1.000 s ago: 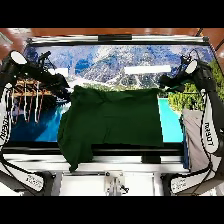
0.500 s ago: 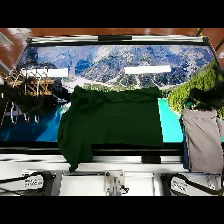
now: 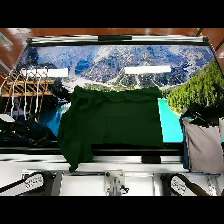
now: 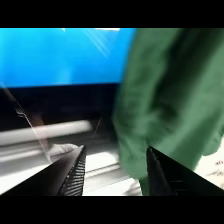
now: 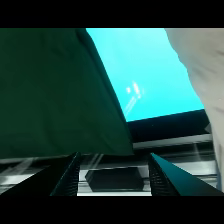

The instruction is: Fold the shirts.

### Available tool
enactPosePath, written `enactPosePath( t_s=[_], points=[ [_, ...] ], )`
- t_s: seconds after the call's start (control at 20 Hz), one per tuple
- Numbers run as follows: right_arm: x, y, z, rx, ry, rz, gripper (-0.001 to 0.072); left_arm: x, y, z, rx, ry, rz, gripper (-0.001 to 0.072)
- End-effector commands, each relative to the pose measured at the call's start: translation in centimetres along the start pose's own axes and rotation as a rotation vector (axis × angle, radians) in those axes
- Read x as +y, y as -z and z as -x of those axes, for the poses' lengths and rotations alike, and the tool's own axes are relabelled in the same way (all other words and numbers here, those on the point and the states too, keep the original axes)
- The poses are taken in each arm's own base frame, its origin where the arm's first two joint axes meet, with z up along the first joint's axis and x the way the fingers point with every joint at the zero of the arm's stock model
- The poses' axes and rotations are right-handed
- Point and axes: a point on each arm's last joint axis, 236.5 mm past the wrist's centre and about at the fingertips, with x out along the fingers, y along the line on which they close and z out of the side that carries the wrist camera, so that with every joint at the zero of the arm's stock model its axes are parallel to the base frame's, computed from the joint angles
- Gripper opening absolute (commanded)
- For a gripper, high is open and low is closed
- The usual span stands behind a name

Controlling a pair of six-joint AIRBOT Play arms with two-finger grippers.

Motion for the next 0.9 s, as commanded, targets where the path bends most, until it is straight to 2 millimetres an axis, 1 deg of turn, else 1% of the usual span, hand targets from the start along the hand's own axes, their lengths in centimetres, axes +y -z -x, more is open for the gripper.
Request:
enactPosePath(
  t_s=[0.0, 0.1, 0.2, 0.25, 0.3, 0.35, 0.45, 0.5, 0.6, 0.65, 0.7, 0.8, 0.85],
  points=[
    [0.3, 0.2, -0.1, 0.001, -0.018, 0.0, 0.054, -0.2, -1.2, -1.3, -0.044, 0.046, 0.02, 0.0426],
    [0.3, 0.3, -0.1, 0.004, -0.018, -0.002, 0.054, -1.0, -1.3, -2.0, -0.028, 0.072, -0.008, 0.0423],
    [0.1, 0.6, -0.1, 0.017, -0.008, -0.003, 0.054, -0.8, -1.4, -2.7, -0.016, 0.053, -0.018, 0.0275],
    [-0.3, 1.0, -0.3, 0.034, 0.005, -0.005, 0.054, -0.7, -1.7, -2.7, -0.027, 0.048, -0.015, 0.0146],
    [-0.8, 1.8, -0.7, 0.067, 0.021, -0.01, 0.054, -0.6, -1.8, -2.6, -0.033, 0.046, -0.017, 0.0038],
    [-1.2, 3.0, -1.4, 0.113, 0.024, -0.013, 0.054, -0.6, -1.9, -2.4, -0.035, 0.046, -0.021, 0.0037],
    [-1.7, 6.3, -4.2, 0.233, 0.001, -0.035, 0.054, -0.8, -2.2, -1.9, -0.037, 0.047, -0.032, 0.0036],
    [-1.4, 8.1, -5.8, 0.297, -0.036, -0.06, 0.054, -1.0, -2.5, -1.4, -0.041, 0.049, -0.041, 0.0036],
    [-0.4, 10.7, -9.0, 0.393, -0.122, -0.12, 0.054, -1.7, -3.0, -0.3, -0.05, 0.053, -0.07, 0.0036],
    [-0.4, 11.1, -10.3, 0.401, -0.133, -0.135, 0.054, -2.1, -3.2, 0.5, -0.062, 0.049, -0.096, 0.0036],
    [-0.7, 10.8, -11.6, 0.387, -0.123, -0.147, 0.054, -2.4, -3.4, 1.2, -0.08, 0.04, -0.114, 0.0036],
    [-0.9, 9.9, -13.3, 0.359, -0.106, -0.171, 0.054, -3.0, -3.7, 2.3, -0.114, 0.031, -0.138, 0.0036],
    [-0.7, 9.8, -13.8, 0.366, -0.103, -0.168, 0.054, -3.1, -3.7, 2.6, -0.123, 0.029, -0.146, 0.0036]
  ],
)
